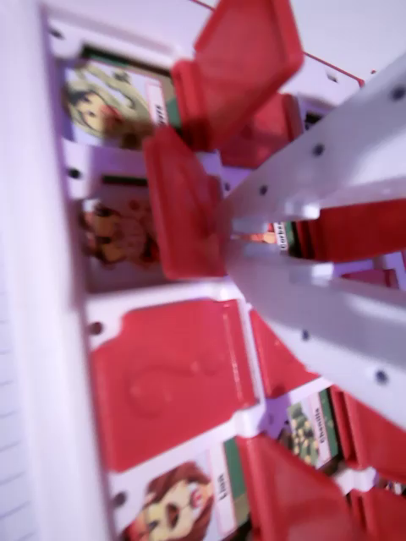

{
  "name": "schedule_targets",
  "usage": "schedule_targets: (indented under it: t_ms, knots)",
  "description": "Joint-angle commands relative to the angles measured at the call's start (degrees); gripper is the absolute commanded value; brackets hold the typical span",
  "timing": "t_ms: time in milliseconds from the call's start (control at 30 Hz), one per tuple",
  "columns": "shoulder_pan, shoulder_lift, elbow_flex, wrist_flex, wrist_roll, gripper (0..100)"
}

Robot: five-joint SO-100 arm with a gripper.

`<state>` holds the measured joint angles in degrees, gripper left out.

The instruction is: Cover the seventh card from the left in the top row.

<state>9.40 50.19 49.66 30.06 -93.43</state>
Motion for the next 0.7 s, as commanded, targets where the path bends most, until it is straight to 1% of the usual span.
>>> schedule_targets:
  t_ms: [0,167,433,667]
  knots:
    - [0.44,3.25,-7.73,-0.97,0.70,0]
    - [0.88,1.58,-9.58,-1.23,0.53,0]
    - [1.41,-4.39,-16.79,-1.85,0.44,0]
    - [1.14,-5.01,-17.67,-1.58,1.05,0]
